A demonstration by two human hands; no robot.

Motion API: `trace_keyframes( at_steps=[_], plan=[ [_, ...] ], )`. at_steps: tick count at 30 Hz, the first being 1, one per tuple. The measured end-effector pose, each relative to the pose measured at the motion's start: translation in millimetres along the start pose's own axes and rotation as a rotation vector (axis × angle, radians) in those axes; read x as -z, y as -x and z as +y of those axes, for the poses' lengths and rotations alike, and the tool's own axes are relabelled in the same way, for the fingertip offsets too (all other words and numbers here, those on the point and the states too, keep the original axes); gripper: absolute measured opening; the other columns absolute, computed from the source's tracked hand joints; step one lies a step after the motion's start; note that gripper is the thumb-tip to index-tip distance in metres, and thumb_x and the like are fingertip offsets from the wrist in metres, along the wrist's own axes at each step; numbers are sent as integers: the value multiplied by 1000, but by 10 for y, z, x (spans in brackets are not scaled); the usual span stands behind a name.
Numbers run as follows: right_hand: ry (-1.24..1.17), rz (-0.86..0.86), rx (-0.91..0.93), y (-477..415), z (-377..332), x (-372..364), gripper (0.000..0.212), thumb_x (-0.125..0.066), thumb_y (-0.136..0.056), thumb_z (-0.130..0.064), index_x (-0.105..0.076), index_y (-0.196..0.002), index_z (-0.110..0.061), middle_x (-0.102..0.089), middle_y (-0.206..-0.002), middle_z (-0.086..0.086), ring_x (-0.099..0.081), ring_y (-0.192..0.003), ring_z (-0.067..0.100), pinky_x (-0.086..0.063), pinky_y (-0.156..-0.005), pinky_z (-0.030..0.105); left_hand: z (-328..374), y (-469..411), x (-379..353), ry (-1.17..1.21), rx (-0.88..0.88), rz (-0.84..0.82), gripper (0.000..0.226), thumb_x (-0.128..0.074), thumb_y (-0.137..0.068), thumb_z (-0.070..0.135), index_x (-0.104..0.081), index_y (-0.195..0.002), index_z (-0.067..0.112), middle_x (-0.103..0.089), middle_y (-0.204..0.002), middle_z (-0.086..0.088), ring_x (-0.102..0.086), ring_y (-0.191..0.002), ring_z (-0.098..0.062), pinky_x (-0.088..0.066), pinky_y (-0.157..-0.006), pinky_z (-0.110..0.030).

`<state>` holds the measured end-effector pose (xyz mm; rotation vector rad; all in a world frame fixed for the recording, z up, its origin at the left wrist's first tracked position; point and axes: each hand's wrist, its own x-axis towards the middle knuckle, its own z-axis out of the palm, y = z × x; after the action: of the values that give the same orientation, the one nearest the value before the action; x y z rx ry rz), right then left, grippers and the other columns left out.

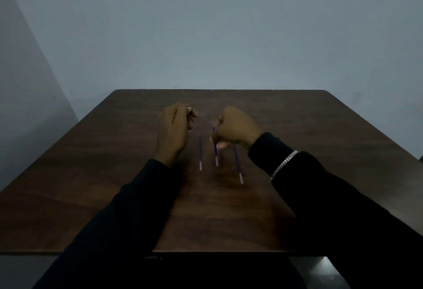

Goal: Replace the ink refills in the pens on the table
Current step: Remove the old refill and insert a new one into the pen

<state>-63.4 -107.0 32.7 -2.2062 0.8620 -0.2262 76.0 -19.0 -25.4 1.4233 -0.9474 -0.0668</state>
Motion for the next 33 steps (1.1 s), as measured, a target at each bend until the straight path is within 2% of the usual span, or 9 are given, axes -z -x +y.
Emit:
trace_keyframes(
  at_steps=[5, 8, 12, 16, 19, 21, 24, 28, 33],
  plan=[
    [235, 47, -12, -177, -52, -285, 16, -70, -91, -4, -55, -89, -10, -70, -103, 17, -76, -82, 26, -66, -66, 36, -4, 2, 12, 3, 12, -4, 41, -39, -99, 23, -68, -77, 5, -54, -59, -2, -47, -52, -8, -35, -53, -27],
    [215, 40, -54, -196, -68, -303, 24, -70, -92, -4, -55, -110, -8, -65, -111, 18, -75, -74, 22, -58, -47, 24, -4, 8, -6, 2, 2, -32, 40, -39, -98, 24, -69, -77, 7, -53, -58, -1, -47, -52, -8, -35, -53, -25],
    [200, 45, -49, -195, -61, -303, 29, -68, -93, -4, -53, -118, -7, -65, -112, 17, -75, -70, 20, -57, -44, 23, -7, 6, -10, 31, -21, -42, 39, -40, -98, 22, -68, -76, 8, -53, -57, 0, -48, -53, -10, -35, -54, -28],
    [166, 22, -70, -189, -46, -297, 33, -68, -95, -7, -52, -123, -5, -67, -100, 12, -69, -61, 14, -50, -39, 19, 7, 7, -13, 24, -26, -42, 38, -40, -99, 21, -67, -74, 12, -53, -57, -1, -47, -52, -8, -34, -53, -27],
    [162, 29, -84, -198, -47, -311, 34, -67, -95, -10, -52, -125, -7, -67, -100, 11, -68, -59, 11, -46, -37, 18, 6, 15, -10, 9, -20, -46, 39, -39, -99, 22, -68, -77, 9, -53, -58, 0, -48, -53, -7, -35, -54, -25],
    [165, 25, -92, -214, -44, -324, 31, -67, -96, -10, -53, -123, -5, -66, -97, 10, -68, -61, 12, -51, -41, 19, 4, 19, -9, -1, -19, -48, 40, -39, -99, 23, -69, -78, 6, -54, -58, 0, -48, -53, -7, -36, -54, -25],
    [155, 8, -113, -236, -44, -329, 28, -68, -95, -10, -58, -119, 0, -70, -96, 13, -73, -70, 16, -64, -65, 28, 12, 22, -9, -4, -24, -47, 42, -39, -98, 23, -69, -79, 1, -53, -58, -1, -47, -52, -6, -36, -54, -25],
    [138, 17, -101, -214, -49, -322, 29, -68, -95, -9, -56, -121, -3, -70, -100, 14, -71, -66, 15, -61, -60, 26, 14, 33, -5, -16, -31, -43, 42, -39, -99, 24, -69, -80, 1, -54, -58, -2, -48, -53, -7, -36, -54, -26],
    [134, 19, -113, -220, -40, -335, 28, -67, -96, -10, -55, -119, -3, -68, -85, 9, -73, -67, 14, -64, -71, 31, -5, 19, -2, -20, -33, -46, 41, -39, -99, 24, -69, -77, 5, -54, -58, -1, -48, -53, -9, -36, -55, -31]
  ],
)
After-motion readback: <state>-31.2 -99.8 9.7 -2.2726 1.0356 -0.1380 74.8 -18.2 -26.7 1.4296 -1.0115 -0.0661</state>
